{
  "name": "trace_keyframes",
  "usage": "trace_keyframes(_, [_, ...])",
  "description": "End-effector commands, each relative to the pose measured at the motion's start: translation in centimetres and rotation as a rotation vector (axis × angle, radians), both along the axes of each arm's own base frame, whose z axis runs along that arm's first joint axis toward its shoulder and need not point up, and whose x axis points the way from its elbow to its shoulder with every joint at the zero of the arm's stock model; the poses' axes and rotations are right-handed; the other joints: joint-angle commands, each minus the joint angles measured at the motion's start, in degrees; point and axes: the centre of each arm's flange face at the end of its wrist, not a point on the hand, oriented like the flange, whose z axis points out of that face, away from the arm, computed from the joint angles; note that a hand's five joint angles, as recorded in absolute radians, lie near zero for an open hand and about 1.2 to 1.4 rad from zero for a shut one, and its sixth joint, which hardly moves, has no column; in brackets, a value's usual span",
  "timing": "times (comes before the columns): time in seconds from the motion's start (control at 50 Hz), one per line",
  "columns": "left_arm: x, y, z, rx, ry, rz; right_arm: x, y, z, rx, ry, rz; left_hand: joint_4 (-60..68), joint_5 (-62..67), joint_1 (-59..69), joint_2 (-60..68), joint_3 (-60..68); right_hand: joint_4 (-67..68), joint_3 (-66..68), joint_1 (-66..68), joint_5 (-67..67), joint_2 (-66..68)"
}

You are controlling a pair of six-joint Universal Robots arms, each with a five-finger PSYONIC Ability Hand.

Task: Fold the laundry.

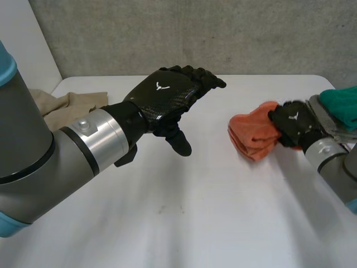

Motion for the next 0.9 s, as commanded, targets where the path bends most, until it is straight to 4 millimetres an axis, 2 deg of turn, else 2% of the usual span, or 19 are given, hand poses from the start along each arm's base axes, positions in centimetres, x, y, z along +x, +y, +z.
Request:
trace_keyframes(0.02, [0.0,0.1,-0.1,0.0,-0.003,0.001,0.1,-3.7,5.2,-0.165,-0.105,-0.004,-0.55,-1.0,0.2,-0.82,-1.07,11.94,15.06,28.5,18.39,13.29])
trace_keyframes(0.12, [0.0,0.1,-0.1,0.002,-0.004,0.002,-1.7,-6.7,10.5,-0.291,-0.209,-0.052,-0.55,-1.0,0.2,-0.82,-1.07,11.94,15.06,28.5,18.39,13.29])
trace_keyframes(0.14, [0.0,0.1,-0.1,0.002,-0.004,0.002,-2.7,-7.7,12.3,-0.334,-0.24,-0.073,-0.55,-1.0,0.2,-0.82,-1.07,11.94,15.06,28.5,18.39,13.29])
trace_keyframes(0.16, [0.0,0.1,-0.1,0.002,-0.004,0.002,-3.3,-8.2,13.0,-0.353,-0.257,-0.085,-0.55,-1.0,0.2,-0.82,-1.07,11.94,15.06,28.5,18.39,13.29])
trace_keyframes(0.2, [0.0,0.1,-0.1,0.003,-0.005,0.002,-4.2,-9.1,14.2,-0.388,-0.281,-0.105,-0.38,-0.84,0.36,-0.66,-0.9,11.94,15.06,28.5,18.39,13.29])
trace_keyframes(0.22, [0.0,0.0,-0.1,0.003,-0.005,0.004,-5.6,-10.1,14.9,-0.416,-0.3,-0.132,-0.38,-0.84,0.37,-0.66,-0.9,11.94,15.06,28.5,18.39,13.29])
trace_keyframes(0.3, [0.0,0.1,-0.1,0.003,-0.005,0.002,-9.1,-12.2,15.2,-0.456,-0.303,-0.185,-0.38,-0.84,0.37,-0.66,-0.9,11.94,15.06,28.5,18.39,13.29])
trace_keyframes(0.36, [0.0,0.1,-0.2,0.005,-0.006,0.001,-11.0,-13.1,14.5,-0.458,-0.294,-0.214,-0.38,-0.84,0.37,-0.66,-0.9,11.94,15.06,28.5,18.39,13.29])
trace_keyframes(0.38, [0.0,0.1,-0.2,0.004,-0.005,0.001,-12.2,-13.8,13.5,-0.451,-0.288,-0.232,-0.38,-0.84,0.37,-0.66,-0.9,11.94,15.06,28.5,18.39,13.29])
trace_keyframes(0.42, [0.0,0.1,-0.3,0.007,-0.007,0.001,-13.5,-14.4,12.0,-0.436,-0.279,-0.247,-0.38,-0.84,0.37,-0.66,-0.9,11.94,15.06,28.5,18.39,13.29])
trace_keyframes(0.44, [0.0,0.1,-0.4,0.009,-0.009,0.001,-14.4,-14.9,10.5,-0.419,-0.269,-0.246,-0.38,-0.84,0.37,-0.66,-0.9,11.94,15.06,28.5,18.39,13.29])
trace_keyframes(0.5, [0.0,0.1,-0.6,0.013,-0.011,-0.001,-15.6,-15.5,7.7,-0.38,-0.255,-0.232,-0.38,-0.84,0.37,-0.66,-0.9,11.94,15.06,28.5,18.39,13.29])
trace_keyframes(0.52, [0.0,0.2,-0.7,0.013,-0.013,-0.002,-16.2,-15.7,5.5,-0.346,-0.248,-0.223,-0.38,-0.84,0.37,-0.66,-0.9,11.94,15.06,28.5,18.39,13.29])
trace_keyframes(0.58, [-0.1,0.0,-0.9,0.013,-0.013,-0.001,-17.6,-15.9,2.5,-0.301,-0.24,-0.233,-0.38,-0.84,0.37,-0.66,-0.9,11.94,15.06,28.5,18.39,13.29])
trace_keyframes(0.6, [-0.1,0.0,-0.9,0.013,-0.013,-0.001,-18.5,-15.8,0.6,-0.269,-0.236,-0.248,-0.38,-0.84,0.37,-0.66,-0.9,11.94,15.06,28.5,18.39,13.29])
trace_keyframes(0.68, [-0.1,0.0,-1.1,0.017,-0.016,-0.001,-20.2,-15.4,-2.3,-0.206,-0.236,-0.282,-0.38,-0.84,0.37,-0.66,-0.9,11.94,15.06,28.5,18.39,13.29])
trace_keyframes(0.78, [-0.2,0.1,-1.1,0.018,-0.015,-0.002,-22.6,-14.8,-3.3,-0.18,-0.23,-0.325,-0.38,-0.84,0.37,-0.66,-0.9,11.94,15.06,28.5,18.39,13.29])
trace_keyframes(0.84, [-0.2,0.1,-1.1,0.017,-0.014,-0.002,-23.2,-14.5,-3.2,-0.168,-0.22,-0.319,-0.38,-0.84,0.37,-0.66,-0.9,11.94,15.06,28.5,18.39,13.29])
trace_keyframes(0.9, [-0.2,0.1,-1.1,0.018,-0.015,-0.004,-23.1,-14.3,-2.9,-0.162,-0.214,-0.295,-0.38,-0.84,0.37,-0.66,-0.9,11.94,15.06,28.5,18.39,13.29])
